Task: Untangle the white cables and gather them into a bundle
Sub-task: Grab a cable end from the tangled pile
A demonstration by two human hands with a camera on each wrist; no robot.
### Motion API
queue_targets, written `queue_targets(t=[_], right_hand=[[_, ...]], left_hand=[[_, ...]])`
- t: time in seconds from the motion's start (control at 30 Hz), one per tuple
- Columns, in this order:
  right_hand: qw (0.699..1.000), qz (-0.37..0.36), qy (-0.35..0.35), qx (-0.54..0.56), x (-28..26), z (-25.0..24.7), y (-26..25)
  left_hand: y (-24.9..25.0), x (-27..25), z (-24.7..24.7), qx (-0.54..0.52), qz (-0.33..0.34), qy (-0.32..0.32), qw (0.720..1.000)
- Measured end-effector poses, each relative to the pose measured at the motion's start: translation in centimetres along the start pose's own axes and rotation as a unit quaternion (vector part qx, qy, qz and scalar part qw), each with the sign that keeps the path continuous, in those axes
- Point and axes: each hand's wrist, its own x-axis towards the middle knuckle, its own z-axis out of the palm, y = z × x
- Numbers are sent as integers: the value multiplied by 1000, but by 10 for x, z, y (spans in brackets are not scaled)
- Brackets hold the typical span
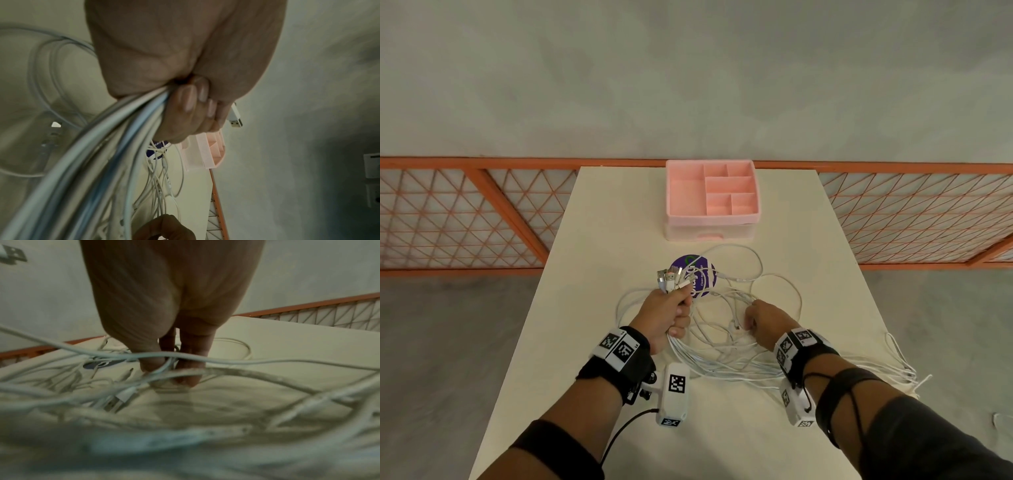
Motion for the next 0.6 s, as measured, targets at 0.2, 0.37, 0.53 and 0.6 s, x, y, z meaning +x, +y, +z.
queue_targets(t=[0.2, 0.37, 0.53, 0.6], right_hand=[[971, 70, 18, 226, 5, -30, 0], [982, 70, 28, 175, 6, -53, -7], [978, 16, 197, -67, 0, -59, -28], [984, -1, 174, 34, -2, -64, -33]], left_hand=[[4, 2, 6, 7, 16, -5, 1000], [10, 2, 14, 11, 33, -7, 999], [16, 2, 22, 7, 65, 1, 998], [17, 3, 24, 18, 87, 14, 996]])
